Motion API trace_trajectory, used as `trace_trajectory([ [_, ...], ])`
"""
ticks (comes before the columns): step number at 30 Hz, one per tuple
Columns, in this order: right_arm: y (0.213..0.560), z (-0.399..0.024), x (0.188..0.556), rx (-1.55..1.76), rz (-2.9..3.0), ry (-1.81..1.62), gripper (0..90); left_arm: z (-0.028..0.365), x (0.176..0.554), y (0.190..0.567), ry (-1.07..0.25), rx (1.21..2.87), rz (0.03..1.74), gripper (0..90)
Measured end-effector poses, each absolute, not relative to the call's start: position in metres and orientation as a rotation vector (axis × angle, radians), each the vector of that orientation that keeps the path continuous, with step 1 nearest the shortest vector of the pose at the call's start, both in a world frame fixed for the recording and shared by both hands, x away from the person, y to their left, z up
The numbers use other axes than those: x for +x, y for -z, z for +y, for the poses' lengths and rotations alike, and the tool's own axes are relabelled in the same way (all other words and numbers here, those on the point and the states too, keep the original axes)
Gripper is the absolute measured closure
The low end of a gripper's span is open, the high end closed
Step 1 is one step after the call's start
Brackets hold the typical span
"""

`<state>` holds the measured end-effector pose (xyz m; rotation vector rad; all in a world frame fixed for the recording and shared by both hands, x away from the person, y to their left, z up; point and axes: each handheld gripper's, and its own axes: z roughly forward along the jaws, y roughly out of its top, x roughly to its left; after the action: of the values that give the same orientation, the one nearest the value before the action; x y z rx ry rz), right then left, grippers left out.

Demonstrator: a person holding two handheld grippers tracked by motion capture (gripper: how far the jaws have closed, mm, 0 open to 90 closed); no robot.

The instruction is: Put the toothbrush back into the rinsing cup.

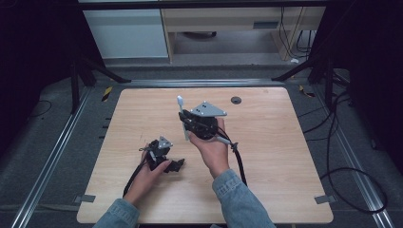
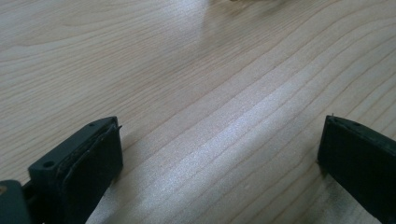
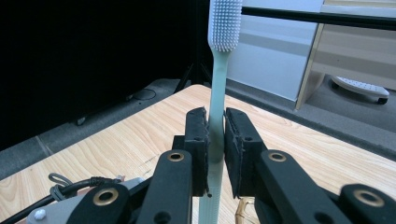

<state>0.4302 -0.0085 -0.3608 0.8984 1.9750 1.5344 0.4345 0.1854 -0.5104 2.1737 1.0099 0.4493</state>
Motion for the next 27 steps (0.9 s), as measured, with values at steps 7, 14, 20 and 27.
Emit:
trace_trajectory([
  [7, 0.359, -0.005, 0.429, 0.887, 1.924, -1.589, 79.9, 0.185, 0.434, 0.511, -0.45, 2.17, 1.012, 0.0],
  [14, 0.356, -0.004, 0.433, 0.879, 1.872, -1.602, 79.9, 0.185, 0.434, 0.511, -0.45, 2.171, 1.011, 0.0],
  [20, 0.358, -0.004, 0.439, 0.884, 1.847, -1.588, 79.9, 0.186, 0.435, 0.51, -0.45, 2.177, 1.007, 0.0],
  [27, 0.365, -0.002, 0.448, 0.878, 1.824, -1.57, 79.9, 0.186, 0.434, 0.511, -0.452, 2.174, 1.008, 0.0],
])
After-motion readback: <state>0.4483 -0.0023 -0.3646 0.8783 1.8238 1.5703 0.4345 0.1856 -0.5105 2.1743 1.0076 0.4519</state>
